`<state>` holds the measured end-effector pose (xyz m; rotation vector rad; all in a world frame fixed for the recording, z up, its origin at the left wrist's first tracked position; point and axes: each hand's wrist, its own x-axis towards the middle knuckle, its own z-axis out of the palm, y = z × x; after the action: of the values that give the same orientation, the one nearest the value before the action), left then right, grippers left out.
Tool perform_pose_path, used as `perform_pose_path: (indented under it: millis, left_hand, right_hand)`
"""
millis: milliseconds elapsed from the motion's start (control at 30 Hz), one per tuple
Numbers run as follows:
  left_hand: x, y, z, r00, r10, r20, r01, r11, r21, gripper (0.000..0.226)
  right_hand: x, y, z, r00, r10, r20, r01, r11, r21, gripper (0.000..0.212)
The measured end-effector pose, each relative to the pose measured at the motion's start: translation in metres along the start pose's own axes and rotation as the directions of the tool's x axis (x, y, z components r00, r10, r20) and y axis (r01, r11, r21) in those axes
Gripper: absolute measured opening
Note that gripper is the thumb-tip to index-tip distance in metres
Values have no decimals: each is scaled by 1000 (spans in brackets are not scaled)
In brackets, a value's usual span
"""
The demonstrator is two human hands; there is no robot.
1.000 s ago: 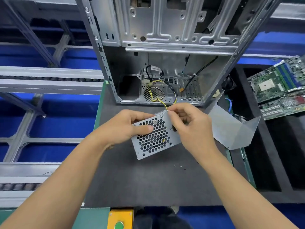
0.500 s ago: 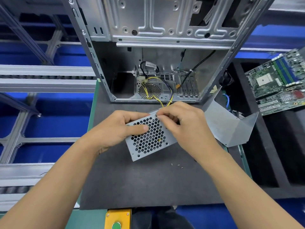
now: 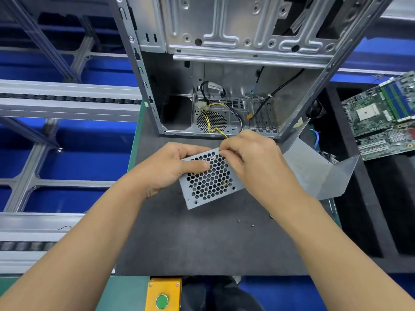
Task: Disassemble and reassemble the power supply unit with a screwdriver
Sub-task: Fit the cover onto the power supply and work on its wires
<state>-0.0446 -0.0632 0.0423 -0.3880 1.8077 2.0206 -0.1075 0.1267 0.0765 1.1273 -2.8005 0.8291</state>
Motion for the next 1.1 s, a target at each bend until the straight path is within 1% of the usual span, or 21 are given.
perform_pose_path:
  millis: [67,167,267,400,533,633,700,767,800,833,867,900,933,967,1000,1033,1067,1100]
  left_hand:
    - [1,1,0,1000,-7,-9,7,1000,-3,29]
    - [2,3,0,1000,-7,-20,7,1000,-5,29]
    - [4,5,-1,999,-8,-35,8,1000,-11,30]
    - [4,5,-1,999,-20,-40,19,999,-30,30]
    - [5,5,-3,999,-20,-34,19,999,-43,30]
    - [7,6,-3,999,-26,-35,24,998,-53,28]
    - [7,6,-3,999,-32,-24,31,998,-50,28]
    - [7,7,-3,999,-34,-19,33,998,-45,28]
    - [7,7,-4,999,-33,-20,32,999,-44,28]
    - [7,7,-3,999,-31,-23,30,999,-44,28]
    - [7,7,-3,999,-28,-25,27,999,-44,27]
    - [8,6,-3,999,-24,-22,23,999,-44,27]
    - [7,6,-3,1000,-23,-15,23,999,-47,27]
    - [7,6,-3,1000,-24,-6,24,998,-52,27]
    - [7,6,-3,1000,-26,-3,26,998,-56,27]
    - [8,6,-3,1000,-27,-4,26,998,-62,27]
    - [8,6,-3,1000,-27,-6,26,997,-68,27]
    - [8,6,-3,1000,-25,-7,24,997,-72,27]
  right_hand:
    - [0,0,1,999,-46,-4,45,997,-59,13]
    - [0,1,6,991,-111,-73,103,989,-105,8]
    - [1,5,11,978,-149,-148,136,986,-94,6]
    - [-1,11,17,964,-160,-213,148,986,-72,9]
    - [0,12,18,964,-171,-205,162,985,-59,16]
    - [0,11,13,969,-104,-222,110,994,15,21]
    - [-7,17,3,945,-18,-328,50,995,90,19]
    - [-25,35,-10,895,89,-437,-36,991,128,12]
    - [-38,49,-16,894,160,-418,-118,985,124,9]
    - [-52,65,-20,912,252,-325,-231,968,101,6]
    - [-69,83,-21,915,367,-171,-361,930,62,2]
    - [-86,99,-18,875,484,0,-484,875,-1,8]
    - [-103,113,-12,811,568,142,-562,823,-83,16]
    - [-119,125,-6,758,611,229,-592,791,-154,26]
    - [-131,133,2,729,630,268,-596,777,-205,35]
    - [-139,138,8,725,635,269,-589,773,-235,41]
    - [-144,141,14,733,635,244,-589,772,-241,41]
    - [-146,143,19,744,634,210,-591,772,-234,37]
